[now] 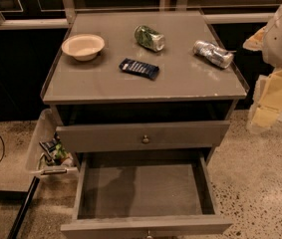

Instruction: Place rxbar blueberry into middle drawer

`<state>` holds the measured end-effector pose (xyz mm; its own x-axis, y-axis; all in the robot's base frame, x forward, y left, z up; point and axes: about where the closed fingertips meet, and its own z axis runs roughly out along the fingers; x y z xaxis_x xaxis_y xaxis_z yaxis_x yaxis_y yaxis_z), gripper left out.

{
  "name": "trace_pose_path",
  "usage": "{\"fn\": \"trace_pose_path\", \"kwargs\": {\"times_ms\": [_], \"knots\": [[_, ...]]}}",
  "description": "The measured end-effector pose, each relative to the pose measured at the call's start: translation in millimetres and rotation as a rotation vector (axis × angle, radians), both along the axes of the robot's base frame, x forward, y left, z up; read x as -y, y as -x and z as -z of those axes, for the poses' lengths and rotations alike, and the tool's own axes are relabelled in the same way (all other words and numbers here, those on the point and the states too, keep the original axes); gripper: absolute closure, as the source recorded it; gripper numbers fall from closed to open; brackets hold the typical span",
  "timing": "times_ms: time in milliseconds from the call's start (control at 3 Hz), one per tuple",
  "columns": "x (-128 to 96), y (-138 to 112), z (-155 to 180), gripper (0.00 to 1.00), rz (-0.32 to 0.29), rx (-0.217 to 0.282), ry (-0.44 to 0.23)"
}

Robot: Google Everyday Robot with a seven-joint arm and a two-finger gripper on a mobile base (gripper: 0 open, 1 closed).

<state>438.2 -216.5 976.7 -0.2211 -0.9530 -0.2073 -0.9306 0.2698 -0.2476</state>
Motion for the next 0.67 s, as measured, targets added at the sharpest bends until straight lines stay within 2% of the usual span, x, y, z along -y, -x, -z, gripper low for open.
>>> {"fn": "trace_pose_path", "kwargs": {"times_ms": [333, 667], "knots": [[-2, -3, -3, 0.00, -0.007, 0.014, -0.007], [-10, -21, -13, 0.00, -0.048, 0.056, -0.074]]}}
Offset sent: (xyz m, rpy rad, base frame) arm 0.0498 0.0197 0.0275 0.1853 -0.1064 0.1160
